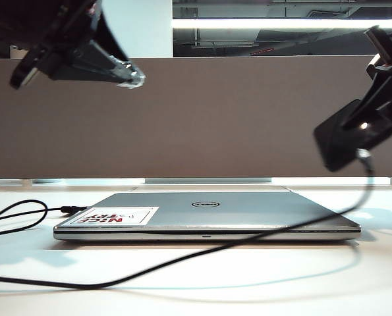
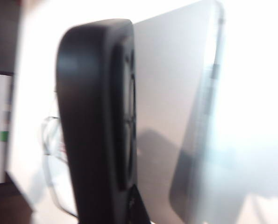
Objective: Pick up the charging cable and the phone, plug the charging cable into the charging port on the phone, and finally place them back on the table.
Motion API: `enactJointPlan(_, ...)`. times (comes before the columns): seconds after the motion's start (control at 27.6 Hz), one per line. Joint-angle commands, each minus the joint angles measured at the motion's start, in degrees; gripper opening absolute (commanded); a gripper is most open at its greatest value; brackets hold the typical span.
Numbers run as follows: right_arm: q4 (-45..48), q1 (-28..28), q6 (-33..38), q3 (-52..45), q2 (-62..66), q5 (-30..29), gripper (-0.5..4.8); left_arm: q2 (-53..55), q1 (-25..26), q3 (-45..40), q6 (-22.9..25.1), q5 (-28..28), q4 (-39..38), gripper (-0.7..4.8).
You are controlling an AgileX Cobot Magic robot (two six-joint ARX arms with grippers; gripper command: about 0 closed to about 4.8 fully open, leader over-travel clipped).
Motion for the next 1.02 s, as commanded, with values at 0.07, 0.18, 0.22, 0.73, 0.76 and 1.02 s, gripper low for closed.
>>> enactJointPlan(0.07,-9.38,-1.16,-8.13,4.9,1.68,5.57,-0.05,-0.48,3.3,0.44,0.37,0.17,-0.72,-0.06)
enactJointPlan(0.18,-12.81,-1.4,-11.02,7.32,4.63,6.4,-0.06,-0.63,3.87,0.44,0.39,0.17,-0.92,-0.05)
enactJointPlan(0.22,-13.29,-1.4,-11.96,7.87,6.05,6.4,-0.05,-0.63,3.85,0.44,0.37,0.17,-0.98,-0.05)
enactJointPlan(0.73,-9.66,-1.46,-15.12,8.15,14.84,9.11,-0.06,-0.63,3.85,0.44,0.37,0.17,-1.95,-0.05)
enactJointPlan(0.76,-9.18,-1.44,-15.12,8.15,14.84,9.07,-0.05,-0.63,3.85,0.44,0.37,0.17,-1.92,-0.05)
enactJointPlan(1.02,-7.17,-1.44,-15.06,8.15,14.84,10.1,0.42,-0.63,3.85,0.42,0.37,0.17,-1.92,-0.05)
